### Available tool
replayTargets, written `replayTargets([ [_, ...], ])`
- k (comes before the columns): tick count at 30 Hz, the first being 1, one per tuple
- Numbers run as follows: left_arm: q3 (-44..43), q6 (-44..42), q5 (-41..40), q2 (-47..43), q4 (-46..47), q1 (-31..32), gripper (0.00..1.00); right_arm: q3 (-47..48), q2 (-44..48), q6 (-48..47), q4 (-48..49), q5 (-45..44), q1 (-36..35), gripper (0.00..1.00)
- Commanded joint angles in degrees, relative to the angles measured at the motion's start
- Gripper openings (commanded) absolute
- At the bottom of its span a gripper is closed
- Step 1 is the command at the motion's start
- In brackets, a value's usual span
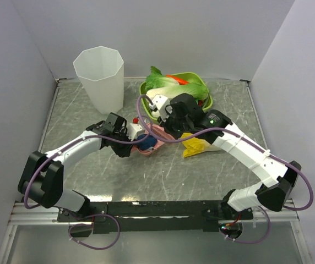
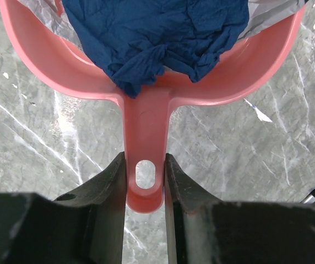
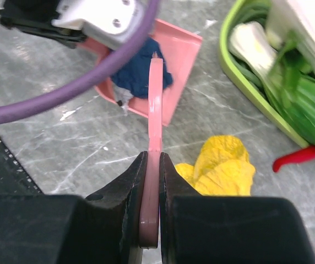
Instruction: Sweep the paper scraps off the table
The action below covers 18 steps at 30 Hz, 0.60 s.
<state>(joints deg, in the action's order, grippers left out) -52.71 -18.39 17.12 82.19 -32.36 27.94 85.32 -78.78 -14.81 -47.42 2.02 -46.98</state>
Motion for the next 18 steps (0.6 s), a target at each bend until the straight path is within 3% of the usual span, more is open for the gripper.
replayTargets([
  [1,-0.4,-1.5,0.7,-2.3,1.5,-0.2,0.01,2.3,4.6,2.4,1.1,-4.5,2.7,0.00],
  [10,-5.4,-4.2,-1.2,-6.0,-4.5,-1.2,0.01,5.3,8.3,9.9,3.6,-2.4,18.6,0.00],
  [18,-13.9,-5.9,-1.7,-6.8,-9.1,-1.8,0.01,0.6,13.6,9.4,7.3,-8.0,30.4,0.00],
])
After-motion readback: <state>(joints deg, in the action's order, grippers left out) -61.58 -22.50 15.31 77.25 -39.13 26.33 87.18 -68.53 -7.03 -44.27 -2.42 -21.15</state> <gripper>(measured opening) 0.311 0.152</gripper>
